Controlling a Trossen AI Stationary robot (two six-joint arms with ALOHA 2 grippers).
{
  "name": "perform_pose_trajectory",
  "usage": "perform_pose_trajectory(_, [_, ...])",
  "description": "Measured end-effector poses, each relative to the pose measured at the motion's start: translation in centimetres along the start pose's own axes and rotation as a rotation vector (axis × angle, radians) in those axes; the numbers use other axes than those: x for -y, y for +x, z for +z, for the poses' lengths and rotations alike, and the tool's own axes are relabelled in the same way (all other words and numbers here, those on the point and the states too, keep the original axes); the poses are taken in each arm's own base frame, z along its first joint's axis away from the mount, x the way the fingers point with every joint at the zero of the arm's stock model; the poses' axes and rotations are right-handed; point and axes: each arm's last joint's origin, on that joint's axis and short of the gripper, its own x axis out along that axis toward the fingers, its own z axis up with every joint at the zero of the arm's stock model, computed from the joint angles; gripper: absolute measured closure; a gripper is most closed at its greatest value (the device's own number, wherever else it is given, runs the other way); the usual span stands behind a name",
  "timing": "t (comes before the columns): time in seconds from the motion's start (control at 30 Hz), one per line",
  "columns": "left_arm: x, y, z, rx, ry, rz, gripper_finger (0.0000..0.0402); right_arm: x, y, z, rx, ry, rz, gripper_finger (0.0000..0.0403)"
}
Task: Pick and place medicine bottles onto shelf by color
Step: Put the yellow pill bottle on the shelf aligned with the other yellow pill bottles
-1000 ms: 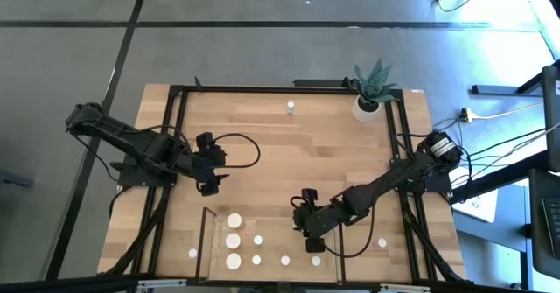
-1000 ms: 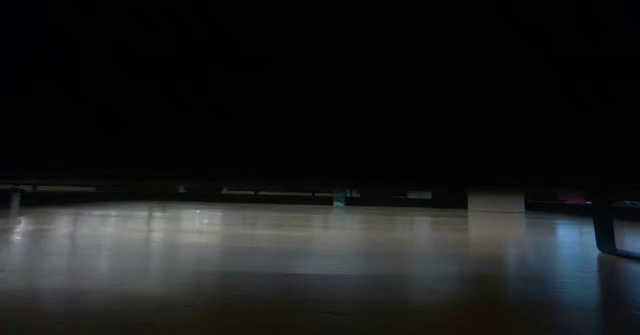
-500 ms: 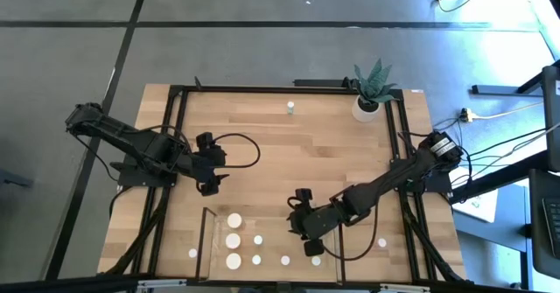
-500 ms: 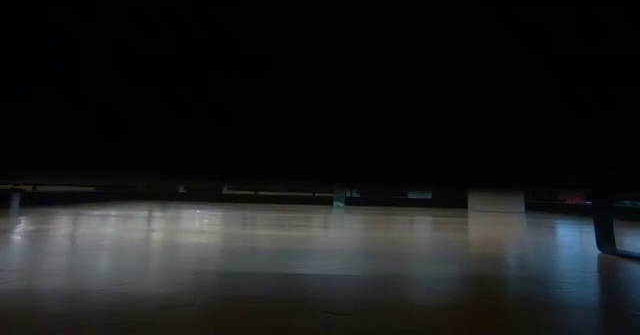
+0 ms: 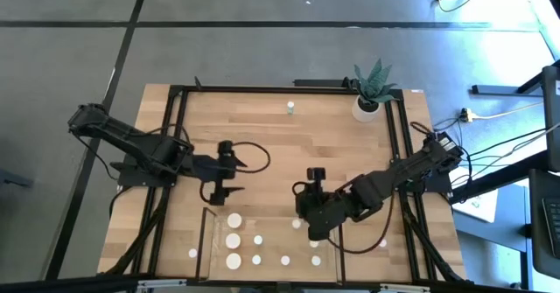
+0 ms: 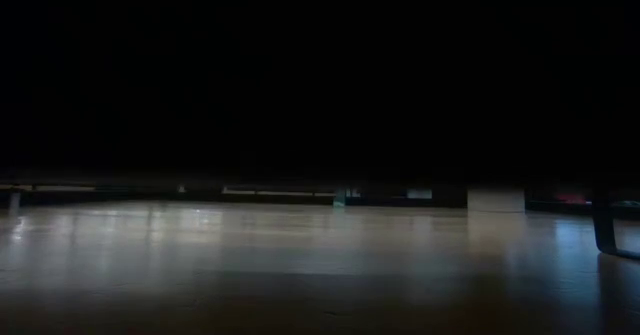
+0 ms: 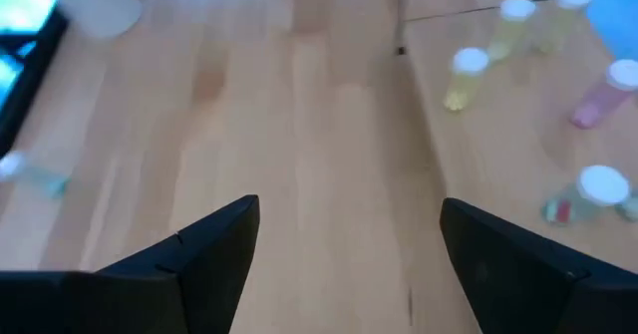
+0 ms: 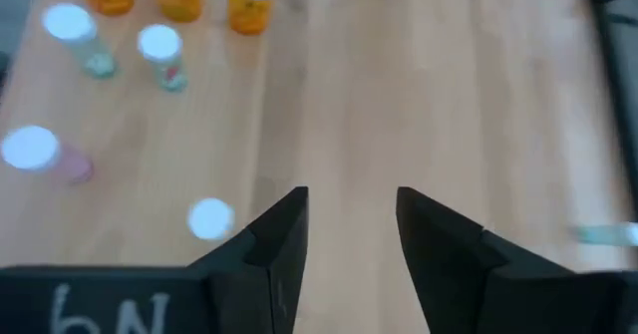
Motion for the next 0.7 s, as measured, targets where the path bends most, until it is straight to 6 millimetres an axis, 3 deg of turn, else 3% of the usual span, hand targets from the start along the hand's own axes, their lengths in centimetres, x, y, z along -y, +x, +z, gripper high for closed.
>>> perform_pose_trajectory(0.37, [2.4, 5.5, 1.2, 0.078, 0.041, -0.059, 0.0095, 4.4, -8.4, 2.1, 0.082, 0.073, -0.108, 0.0246])
perform_pose_trajectory(0.57, [3.3, 6.7, 1.7, 0.135, -0.002, -0.077, 0.0099, 4.7, -10.4, 2.6, 0.141, 0.071, -0.083, 0.0247])
perform_pose_trajectory(0.7, [4.2, 7.5, 1.9, 0.176, -0.01, -0.092, 0.0128, 4.6, -10.8, 2.7, 0.152, 0.072, -0.073, 0.0247])
